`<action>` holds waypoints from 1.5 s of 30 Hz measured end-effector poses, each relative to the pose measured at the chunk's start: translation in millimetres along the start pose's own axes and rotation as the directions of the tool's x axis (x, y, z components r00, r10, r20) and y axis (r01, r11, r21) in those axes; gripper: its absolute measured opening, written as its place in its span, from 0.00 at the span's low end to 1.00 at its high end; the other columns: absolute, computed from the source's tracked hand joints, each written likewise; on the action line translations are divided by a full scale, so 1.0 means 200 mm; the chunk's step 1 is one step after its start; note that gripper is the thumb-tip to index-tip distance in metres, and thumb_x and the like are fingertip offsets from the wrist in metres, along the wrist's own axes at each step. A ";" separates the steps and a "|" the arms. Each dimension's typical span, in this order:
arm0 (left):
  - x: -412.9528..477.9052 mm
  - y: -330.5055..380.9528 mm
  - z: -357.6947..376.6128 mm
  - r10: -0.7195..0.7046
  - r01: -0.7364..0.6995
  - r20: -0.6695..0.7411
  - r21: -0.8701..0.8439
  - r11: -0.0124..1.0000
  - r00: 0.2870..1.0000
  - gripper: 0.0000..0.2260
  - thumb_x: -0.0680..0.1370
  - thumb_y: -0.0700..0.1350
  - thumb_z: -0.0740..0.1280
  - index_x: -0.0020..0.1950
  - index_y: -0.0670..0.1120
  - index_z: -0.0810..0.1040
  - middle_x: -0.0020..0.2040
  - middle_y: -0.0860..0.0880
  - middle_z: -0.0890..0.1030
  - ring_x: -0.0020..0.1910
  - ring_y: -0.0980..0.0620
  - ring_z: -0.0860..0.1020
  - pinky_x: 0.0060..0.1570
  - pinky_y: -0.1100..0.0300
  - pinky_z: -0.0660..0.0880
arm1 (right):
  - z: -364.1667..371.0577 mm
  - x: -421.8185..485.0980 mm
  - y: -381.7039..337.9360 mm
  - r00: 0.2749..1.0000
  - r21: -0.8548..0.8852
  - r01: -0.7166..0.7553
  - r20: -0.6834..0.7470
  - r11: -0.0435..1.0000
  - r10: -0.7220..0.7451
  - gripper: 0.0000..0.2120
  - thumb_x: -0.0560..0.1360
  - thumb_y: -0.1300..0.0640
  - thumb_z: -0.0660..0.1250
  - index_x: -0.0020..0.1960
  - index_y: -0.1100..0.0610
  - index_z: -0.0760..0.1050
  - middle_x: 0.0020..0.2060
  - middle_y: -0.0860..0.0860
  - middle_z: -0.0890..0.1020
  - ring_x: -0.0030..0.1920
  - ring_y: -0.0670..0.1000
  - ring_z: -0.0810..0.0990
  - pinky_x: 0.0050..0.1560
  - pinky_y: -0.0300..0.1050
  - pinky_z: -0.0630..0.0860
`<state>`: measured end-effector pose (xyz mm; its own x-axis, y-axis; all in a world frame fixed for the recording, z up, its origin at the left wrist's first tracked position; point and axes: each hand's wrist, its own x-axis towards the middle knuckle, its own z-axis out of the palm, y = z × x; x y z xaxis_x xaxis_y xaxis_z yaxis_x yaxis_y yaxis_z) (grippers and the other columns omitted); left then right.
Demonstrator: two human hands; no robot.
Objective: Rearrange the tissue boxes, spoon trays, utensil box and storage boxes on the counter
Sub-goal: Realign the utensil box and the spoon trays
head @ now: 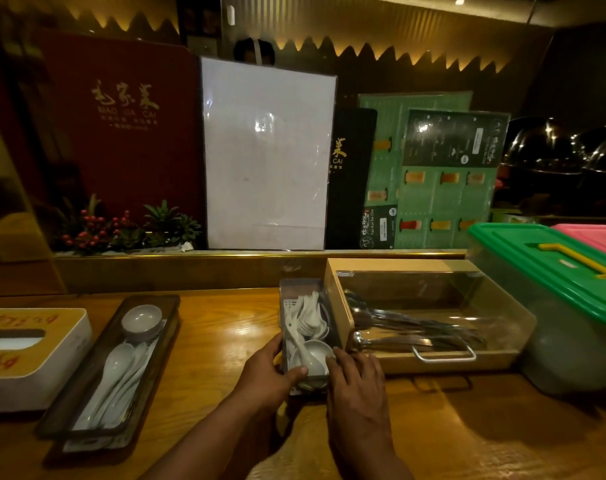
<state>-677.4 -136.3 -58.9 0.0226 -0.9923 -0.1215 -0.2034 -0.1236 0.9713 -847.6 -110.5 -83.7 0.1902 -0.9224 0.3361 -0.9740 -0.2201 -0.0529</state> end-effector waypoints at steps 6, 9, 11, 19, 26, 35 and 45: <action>-0.06 0.02 -0.05 -0.039 0.037 -0.043 -0.059 0.998 0.998 0.38 0.72 0.45 0.78 0.77 0.57 0.63 0.75 0.54 0.70 0.70 0.47 0.73 0.61 0.47 0.77 | -0.08 -0.01 -0.09 0.999 0.056 -0.045 0.001 0.997 0.045 0.33 0.63 0.47 0.74 0.67 0.51 0.75 0.66 0.54 0.78 0.66 0.60 0.74 0.68 0.62 0.65; -0.12 0.04 -0.18 0.014 -0.008 -0.176 0.034 0.999 0.984 0.40 0.73 0.48 0.77 0.80 0.58 0.58 0.76 0.54 0.69 0.71 0.50 0.70 0.62 0.45 0.76 | -0.12 0.01 -0.20 0.989 0.125 0.114 -0.105 0.986 -0.101 0.29 0.66 0.46 0.70 0.66 0.51 0.76 0.63 0.54 0.79 0.65 0.59 0.75 0.68 0.59 0.65; -0.17 0.06 -0.33 0.079 -0.050 -0.234 0.127 0.991 0.969 0.39 0.73 0.49 0.76 0.79 0.58 0.59 0.73 0.55 0.71 0.68 0.53 0.71 0.61 0.46 0.77 | -0.13 0.03 -0.32 0.964 0.190 0.242 -0.156 0.951 -0.215 0.24 0.70 0.47 0.66 0.64 0.52 0.77 0.62 0.53 0.79 0.64 0.57 0.75 0.67 0.58 0.68; -0.39 0.05 -1.00 0.273 0.012 -0.506 0.489 0.872 0.818 0.25 0.74 0.50 0.75 0.70 0.54 0.73 0.64 0.52 0.80 0.64 0.49 0.77 0.55 0.56 0.74 | -0.10 0.09 -0.86 0.888 0.445 0.382 0.065 0.810 -0.455 0.35 0.76 0.34 0.57 0.79 0.43 0.54 0.81 0.50 0.55 0.80 0.55 0.51 0.79 0.56 0.45; -0.45 -0.13 -1.29 0.254 -0.006 -0.401 0.525 0.851 0.880 0.26 0.75 0.51 0.73 0.72 0.53 0.71 0.67 0.51 0.78 0.63 0.52 0.75 0.56 0.56 0.72 | -0.01 0.09 -1.21 0.869 0.434 0.401 0.098 0.807 -0.485 0.44 0.70 0.25 0.58 0.80 0.45 0.56 0.81 0.51 0.55 0.81 0.54 0.50 0.78 0.61 0.44; -0.35 -0.24 -1.30 0.216 -0.061 -0.238 0.528 0.847 0.947 0.29 0.74 0.51 0.74 0.73 0.52 0.71 0.70 0.51 0.75 0.67 0.50 0.74 0.65 0.49 0.74 | -0.02 0.02 -1.22 0.939 0.302 0.286 0.100 0.909 -0.329 0.37 0.70 0.34 0.62 0.76 0.44 0.63 0.78 0.50 0.64 0.76 0.58 0.63 0.77 0.62 0.49; -0.14 -0.24 -0.98 0.167 -0.096 -0.154 0.390 0.916 0.974 0.37 0.69 0.51 0.79 0.75 0.50 0.69 0.80 0.51 0.61 0.75 0.45 0.67 0.69 0.45 0.71 | -0.09 0.04 -0.86 0.988 0.045 0.059 0.143 0.997 -0.065 0.34 0.68 0.36 0.64 0.73 0.42 0.68 0.73 0.56 0.72 0.73 0.61 0.70 0.72 0.63 0.65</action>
<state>-476.2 -102.6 -61.3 0.1387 -0.9874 0.0757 -0.5698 -0.0171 0.8216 -680.5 -73.4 -55.4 0.2688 -0.9420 0.2011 -0.9546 -0.2884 -0.0751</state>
